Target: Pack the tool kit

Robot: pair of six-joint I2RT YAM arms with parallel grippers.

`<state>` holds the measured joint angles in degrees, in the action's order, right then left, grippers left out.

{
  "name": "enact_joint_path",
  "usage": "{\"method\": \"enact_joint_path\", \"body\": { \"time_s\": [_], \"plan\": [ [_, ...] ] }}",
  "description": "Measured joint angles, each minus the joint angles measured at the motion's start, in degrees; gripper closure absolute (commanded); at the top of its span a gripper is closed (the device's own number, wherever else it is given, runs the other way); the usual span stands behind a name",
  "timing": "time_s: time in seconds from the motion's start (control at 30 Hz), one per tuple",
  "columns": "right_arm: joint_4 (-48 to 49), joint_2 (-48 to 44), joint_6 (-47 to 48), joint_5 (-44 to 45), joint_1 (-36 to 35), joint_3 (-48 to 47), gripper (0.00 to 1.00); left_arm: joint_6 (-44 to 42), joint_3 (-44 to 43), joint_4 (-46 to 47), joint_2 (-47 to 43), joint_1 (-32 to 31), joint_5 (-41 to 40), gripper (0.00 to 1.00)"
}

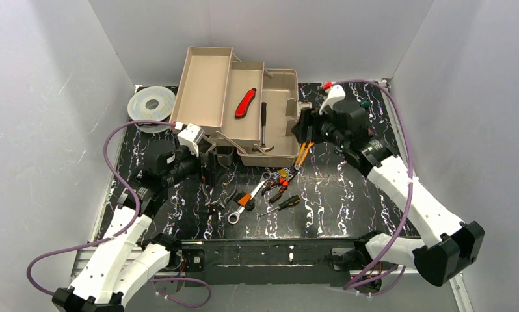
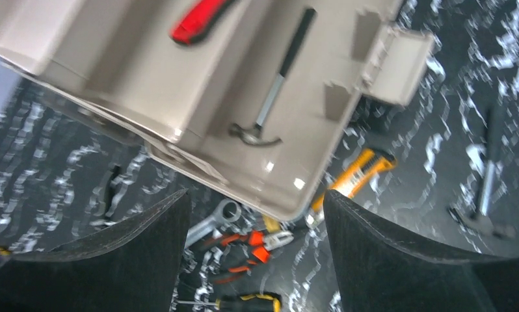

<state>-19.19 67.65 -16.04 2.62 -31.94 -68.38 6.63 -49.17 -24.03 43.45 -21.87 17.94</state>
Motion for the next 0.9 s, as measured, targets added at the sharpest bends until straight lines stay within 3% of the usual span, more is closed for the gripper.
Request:
{"method": "enact_joint_path", "body": {
  "time_s": [0.27,0.43,0.7,0.9],
  "plan": [
    [-0.3,-9.28,-0.55,5.85,0.13,16.78,0.19,1.55,-0.07,-0.12,1.6,-1.65,-2.78,0.02],
    [-0.24,-13.9,-3.84,5.81,0.13,23.91,0.07,4.33,-1.76,-1.69,2.36,-5.68,-6.11,0.02],
    [-1.45,-14.23,-9.05,7.67,0.13,27.99,0.07,10.39,-1.11,-0.97,2.11,-12.42,-11.32,0.02],
    [-1.81,-14.19,-11.2,8.59,0.13,28.05,0.07,14.2,4.9,2.21,0.42,-16.67,-13.85,0.02]
  ]
}}
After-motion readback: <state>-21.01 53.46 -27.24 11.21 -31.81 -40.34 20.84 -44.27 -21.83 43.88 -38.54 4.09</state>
